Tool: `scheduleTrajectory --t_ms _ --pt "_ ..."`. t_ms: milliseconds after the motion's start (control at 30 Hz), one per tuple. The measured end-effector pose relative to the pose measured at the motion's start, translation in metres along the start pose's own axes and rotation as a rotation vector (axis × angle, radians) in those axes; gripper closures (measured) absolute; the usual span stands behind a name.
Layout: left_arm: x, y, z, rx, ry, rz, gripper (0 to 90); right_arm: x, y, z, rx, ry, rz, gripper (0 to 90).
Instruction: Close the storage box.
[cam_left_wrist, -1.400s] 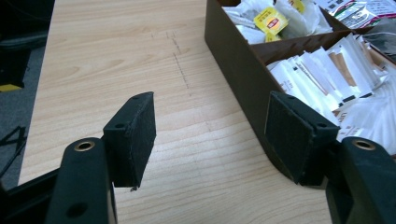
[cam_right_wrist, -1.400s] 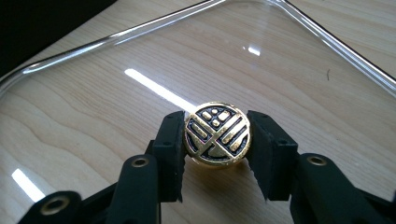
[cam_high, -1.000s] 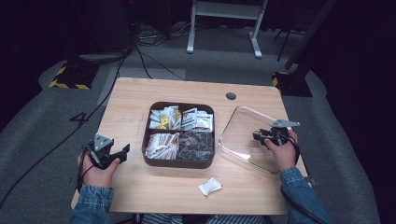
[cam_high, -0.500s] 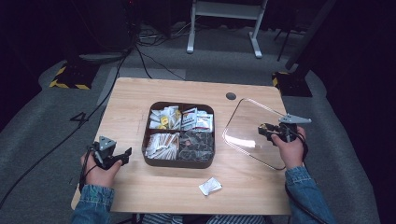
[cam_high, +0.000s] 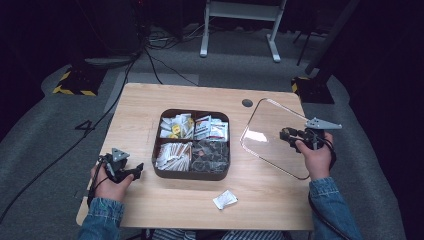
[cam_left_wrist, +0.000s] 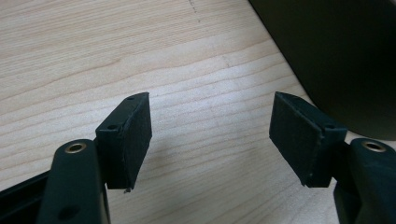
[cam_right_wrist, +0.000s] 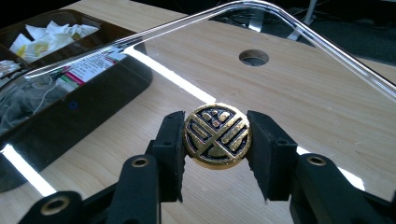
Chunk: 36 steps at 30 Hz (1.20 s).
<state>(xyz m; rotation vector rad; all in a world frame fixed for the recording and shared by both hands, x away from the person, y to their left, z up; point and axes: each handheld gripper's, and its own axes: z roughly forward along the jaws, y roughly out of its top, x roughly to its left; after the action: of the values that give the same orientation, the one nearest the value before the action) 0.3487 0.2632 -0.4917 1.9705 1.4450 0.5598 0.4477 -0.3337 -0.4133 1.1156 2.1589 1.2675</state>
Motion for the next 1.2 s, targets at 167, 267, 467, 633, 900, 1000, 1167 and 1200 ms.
scheduleTrajectory --t_ms 167,267,467,633,900,1000,1167,1200 --pt "0.001 -0.001 0.0 0.001 0.003 -0.006 30.3 0.007 0.01 0.0 -0.001 0.02 -0.025 58.9" --pt "0.001 -0.003 0.001 0.008 0.009 -0.009 30.4 0.012 0.017 0.0 -0.005 0.039 -0.033 59.0" --pt "0.0 -0.007 0.001 0.021 0.012 -0.006 30.3 0.021 0.032 0.005 -0.011 0.072 -0.049 58.9" --pt "0.0 -0.007 0.002 0.02 0.009 -0.008 29.8 0.032 0.047 0.013 0.007 0.104 -0.061 58.9" --pt "0.001 -0.006 0.008 0.019 0.009 -0.012 27.3 0.052 0.066 0.028 0.033 0.151 -0.085 58.9" --pt "0.002 -0.006 0.009 0.019 0.008 -0.01 26.1 0.058 0.073 0.034 0.036 0.175 -0.087 58.9" --pt "0.003 -0.006 0.012 0.001 -0.014 0.01 21.2 0.068 0.083 0.043 0.052 0.188 -0.113 58.9" --pt "0.003 -0.006 0.012 0.003 -0.015 0.011 20.7 0.07 0.084 0.045 0.054 0.189 -0.118 58.9"
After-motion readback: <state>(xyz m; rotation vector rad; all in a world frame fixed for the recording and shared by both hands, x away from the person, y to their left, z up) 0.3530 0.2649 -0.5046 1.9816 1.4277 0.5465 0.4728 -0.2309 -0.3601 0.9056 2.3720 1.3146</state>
